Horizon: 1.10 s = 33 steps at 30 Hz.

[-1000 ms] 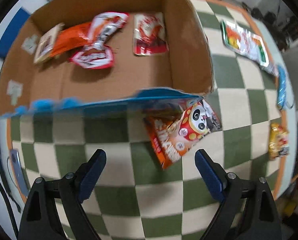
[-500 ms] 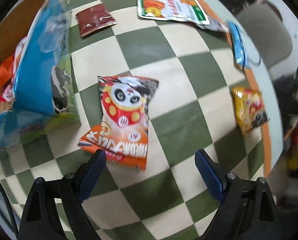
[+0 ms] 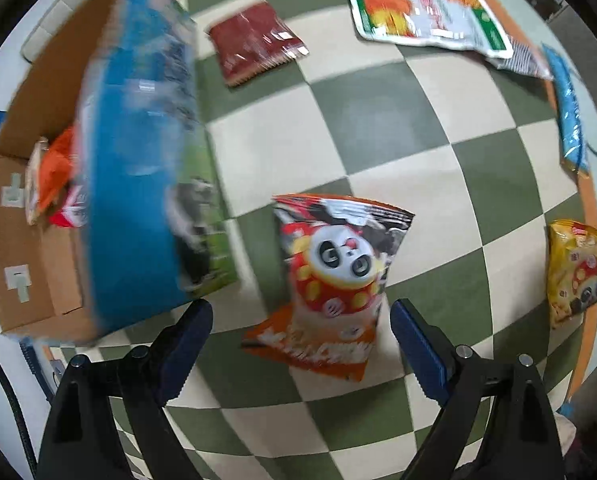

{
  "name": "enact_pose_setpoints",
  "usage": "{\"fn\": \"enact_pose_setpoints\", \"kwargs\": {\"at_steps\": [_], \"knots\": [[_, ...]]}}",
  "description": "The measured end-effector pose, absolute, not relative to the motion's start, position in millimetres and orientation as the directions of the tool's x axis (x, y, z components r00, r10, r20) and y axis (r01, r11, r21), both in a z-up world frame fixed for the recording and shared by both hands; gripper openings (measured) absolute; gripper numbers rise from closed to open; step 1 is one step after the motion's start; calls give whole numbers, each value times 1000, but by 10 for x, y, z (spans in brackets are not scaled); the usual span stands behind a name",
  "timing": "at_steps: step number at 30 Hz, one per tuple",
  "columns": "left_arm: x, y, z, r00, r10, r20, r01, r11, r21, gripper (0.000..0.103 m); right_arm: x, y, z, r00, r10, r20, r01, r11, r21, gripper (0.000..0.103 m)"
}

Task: Organize snacks
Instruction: 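Move the left gripper to the panda-print bag and grasp it, then close the right gripper on the yellow chip bag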

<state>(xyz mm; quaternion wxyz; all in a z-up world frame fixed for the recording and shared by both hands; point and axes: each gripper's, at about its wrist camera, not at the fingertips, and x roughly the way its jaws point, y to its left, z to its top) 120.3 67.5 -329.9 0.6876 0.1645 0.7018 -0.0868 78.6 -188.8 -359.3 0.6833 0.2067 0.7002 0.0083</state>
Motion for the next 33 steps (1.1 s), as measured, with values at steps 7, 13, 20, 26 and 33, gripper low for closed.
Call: {"fn": "enact_pose_setpoints", "kwargs": {"at_steps": [7,13,20,26,33], "knots": [[1244,454,-3527,-53,97,-994,337,939,74,66,911,-1901,-3774,-26,276,-961,305,918,255,91],[1331,316,-3592,-79,65,-995,276,960,41,45,976,-1819,-3984,-111,215,-970,287,942,176,91],[1141,514,-3633,-103,47,-994,226,974,23,43,942,-1693,-4180,-173,174,-969,267,956,124,84],[1078,548,-3699,-113,53,-992,204,978,28,41,892,-1672,-4277,-173,130,-976,265,961,81,54],[1250,651,-3672,-106,18,-994,194,981,-3,40,837,-1688,-4185,-114,137,-984,271,957,101,42]]}}
